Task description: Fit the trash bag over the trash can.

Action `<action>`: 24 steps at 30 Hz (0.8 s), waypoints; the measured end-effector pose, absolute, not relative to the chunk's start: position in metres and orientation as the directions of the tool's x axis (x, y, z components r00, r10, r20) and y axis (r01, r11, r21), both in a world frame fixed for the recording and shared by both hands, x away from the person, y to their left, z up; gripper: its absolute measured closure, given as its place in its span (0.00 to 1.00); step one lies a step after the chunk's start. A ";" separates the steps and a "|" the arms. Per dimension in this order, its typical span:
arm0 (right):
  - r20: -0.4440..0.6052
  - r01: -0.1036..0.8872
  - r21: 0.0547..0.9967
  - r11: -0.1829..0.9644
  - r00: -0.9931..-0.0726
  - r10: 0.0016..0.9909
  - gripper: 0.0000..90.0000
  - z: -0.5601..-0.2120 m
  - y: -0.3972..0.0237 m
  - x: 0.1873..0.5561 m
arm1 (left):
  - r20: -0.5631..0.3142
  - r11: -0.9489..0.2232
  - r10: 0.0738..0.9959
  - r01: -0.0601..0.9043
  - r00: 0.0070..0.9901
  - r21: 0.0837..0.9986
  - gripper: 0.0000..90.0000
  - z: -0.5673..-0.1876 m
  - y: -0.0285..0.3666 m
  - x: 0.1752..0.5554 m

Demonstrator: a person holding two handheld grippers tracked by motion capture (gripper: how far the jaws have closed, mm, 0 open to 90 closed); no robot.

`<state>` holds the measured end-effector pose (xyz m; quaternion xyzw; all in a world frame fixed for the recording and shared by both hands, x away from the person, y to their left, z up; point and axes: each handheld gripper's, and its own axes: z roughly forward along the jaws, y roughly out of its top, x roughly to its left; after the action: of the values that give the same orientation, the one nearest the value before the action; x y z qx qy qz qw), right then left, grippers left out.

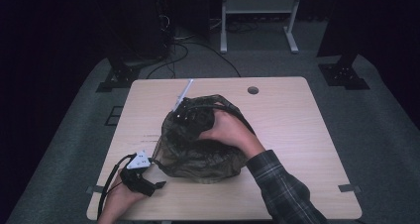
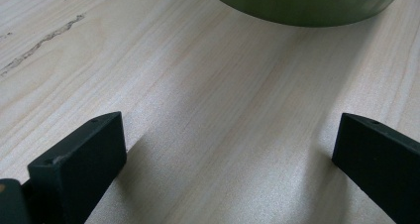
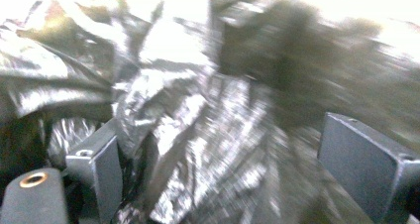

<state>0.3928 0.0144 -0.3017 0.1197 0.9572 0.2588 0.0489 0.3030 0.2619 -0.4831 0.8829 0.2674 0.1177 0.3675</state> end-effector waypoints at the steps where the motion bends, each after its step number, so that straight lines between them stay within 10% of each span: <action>1: -0.036 0.211 0.510 0.834 -0.963 0.266 0.10 -0.299 0.009 0.395 | 0.011 -0.587 0.559 0.386 0.829 0.712 0.00 -0.483 0.262 0.303; 24: -0.058 0.286 0.429 0.857 -0.938 0.342 0.10 -0.317 0.006 0.416 | 0.010 -0.585 0.559 0.386 0.829 0.713 0.00 -0.483 0.262 0.303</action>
<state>0.4164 0.0055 -0.3175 0.1632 0.9613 0.2120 0.0662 0.3028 0.2617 -0.4832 0.8825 0.2676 0.1173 0.3685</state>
